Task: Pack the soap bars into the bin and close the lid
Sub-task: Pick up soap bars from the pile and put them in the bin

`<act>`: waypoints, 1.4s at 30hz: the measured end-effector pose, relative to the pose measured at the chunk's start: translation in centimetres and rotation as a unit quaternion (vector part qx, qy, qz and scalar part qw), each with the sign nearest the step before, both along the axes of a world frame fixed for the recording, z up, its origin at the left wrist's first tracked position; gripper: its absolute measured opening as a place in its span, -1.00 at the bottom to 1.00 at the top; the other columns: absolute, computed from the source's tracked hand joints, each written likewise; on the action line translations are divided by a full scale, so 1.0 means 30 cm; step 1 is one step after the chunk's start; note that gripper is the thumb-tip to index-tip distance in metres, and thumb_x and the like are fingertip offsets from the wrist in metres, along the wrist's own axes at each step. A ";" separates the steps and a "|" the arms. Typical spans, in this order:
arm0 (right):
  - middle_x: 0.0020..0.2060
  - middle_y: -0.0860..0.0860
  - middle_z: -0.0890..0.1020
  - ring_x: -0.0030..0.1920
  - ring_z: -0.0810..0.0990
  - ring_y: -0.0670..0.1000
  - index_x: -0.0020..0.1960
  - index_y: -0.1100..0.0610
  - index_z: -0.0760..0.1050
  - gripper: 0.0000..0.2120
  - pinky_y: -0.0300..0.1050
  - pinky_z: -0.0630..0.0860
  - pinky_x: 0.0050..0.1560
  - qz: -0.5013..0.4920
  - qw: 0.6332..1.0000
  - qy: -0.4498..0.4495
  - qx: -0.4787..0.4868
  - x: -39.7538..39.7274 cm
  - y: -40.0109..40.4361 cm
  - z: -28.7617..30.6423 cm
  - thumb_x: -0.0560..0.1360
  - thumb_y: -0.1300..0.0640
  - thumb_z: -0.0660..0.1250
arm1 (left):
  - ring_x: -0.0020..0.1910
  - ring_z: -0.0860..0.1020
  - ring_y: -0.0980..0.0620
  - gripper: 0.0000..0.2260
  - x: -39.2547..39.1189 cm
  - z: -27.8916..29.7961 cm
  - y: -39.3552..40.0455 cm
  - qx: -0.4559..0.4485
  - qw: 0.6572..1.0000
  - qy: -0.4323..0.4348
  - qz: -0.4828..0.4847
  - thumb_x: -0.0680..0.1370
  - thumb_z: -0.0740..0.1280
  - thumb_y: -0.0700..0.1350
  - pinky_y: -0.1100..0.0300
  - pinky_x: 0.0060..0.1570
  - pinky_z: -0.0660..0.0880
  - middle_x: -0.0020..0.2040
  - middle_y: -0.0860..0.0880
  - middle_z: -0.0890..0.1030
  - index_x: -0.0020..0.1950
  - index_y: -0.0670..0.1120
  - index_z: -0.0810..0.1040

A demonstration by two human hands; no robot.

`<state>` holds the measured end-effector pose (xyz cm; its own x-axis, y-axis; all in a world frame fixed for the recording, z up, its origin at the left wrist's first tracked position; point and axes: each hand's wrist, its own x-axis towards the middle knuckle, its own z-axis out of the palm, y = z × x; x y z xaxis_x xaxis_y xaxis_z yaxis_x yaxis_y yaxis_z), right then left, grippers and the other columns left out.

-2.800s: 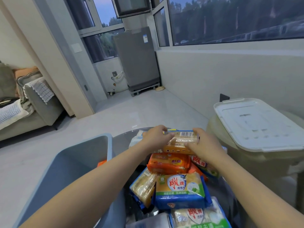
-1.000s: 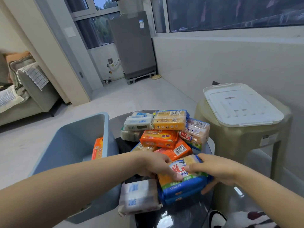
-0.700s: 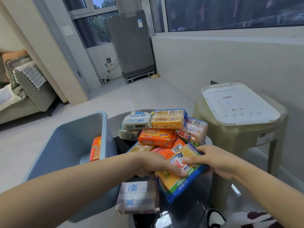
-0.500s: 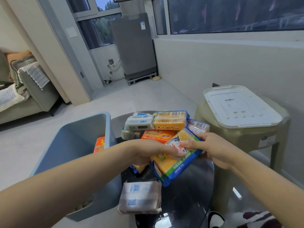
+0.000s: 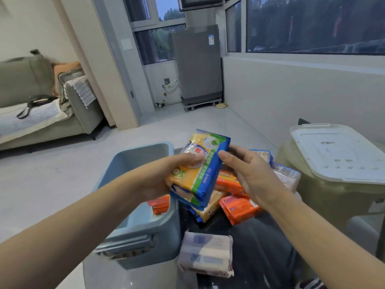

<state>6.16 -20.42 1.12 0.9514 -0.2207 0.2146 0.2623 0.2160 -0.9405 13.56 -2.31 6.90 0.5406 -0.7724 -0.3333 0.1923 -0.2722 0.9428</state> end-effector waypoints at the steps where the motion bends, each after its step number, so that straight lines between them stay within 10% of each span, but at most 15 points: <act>1: 0.04 -0.03 0.69 0.10 0.62 -0.01 0.03 -0.07 0.64 -0.58 0.00 0.52 0.17 0.009 1.000 -0.005 -0.002 0.016 0.026 0.005 0.21 -0.17 0.52 | -0.25 0.68 0.03 -0.78 0.004 0.007 0.029 -0.010 1.000 0.004 0.011 0.37 0.39 0.05 0.23 -0.23 0.61 -0.14 -0.08 0.72 -0.12 -0.05 0.69; 15: 0.17 -0.21 0.57 0.20 0.49 -0.28 0.15 -0.20 0.47 -0.71 -0.40 0.44 0.10 0.061 0.982 0.020 -0.177 0.122 0.281 -0.032 0.49 0.10 0.33 | -0.34 0.68 -0.01 -0.77 0.070 -0.038 0.361 0.043 0.973 0.062 0.216 0.36 0.40 0.08 0.14 -0.26 0.61 -0.22 -0.09 0.72 -0.32 -0.05 0.72; 36: 0.24 -0.15 0.50 0.03 0.51 -0.42 0.25 -0.15 0.45 -0.66 -0.54 0.45 -0.15 0.057 0.973 0.058 -0.215 0.108 0.302 -0.055 0.53 0.15 0.27 | -0.31 0.68 0.03 -0.73 0.091 -0.237 0.268 0.159 0.957 0.211 0.115 0.62 0.13 -0.03 0.13 -0.16 0.58 -0.24 -0.07 0.72 -0.01 -0.14 0.54; 42: 0.26 -0.31 0.32 0.27 0.35 -0.31 0.30 -0.25 0.35 -0.54 -0.40 0.32 0.24 0.053 0.934 0.045 -0.349 0.104 0.295 -0.065 0.46 0.05 0.35 | -0.27 0.63 0.03 -0.80 0.111 -0.263 0.258 0.277 0.940 0.179 0.092 0.59 0.23 -0.02 0.14 -0.19 0.55 -0.26 -0.06 0.69 -0.06 -0.13 0.53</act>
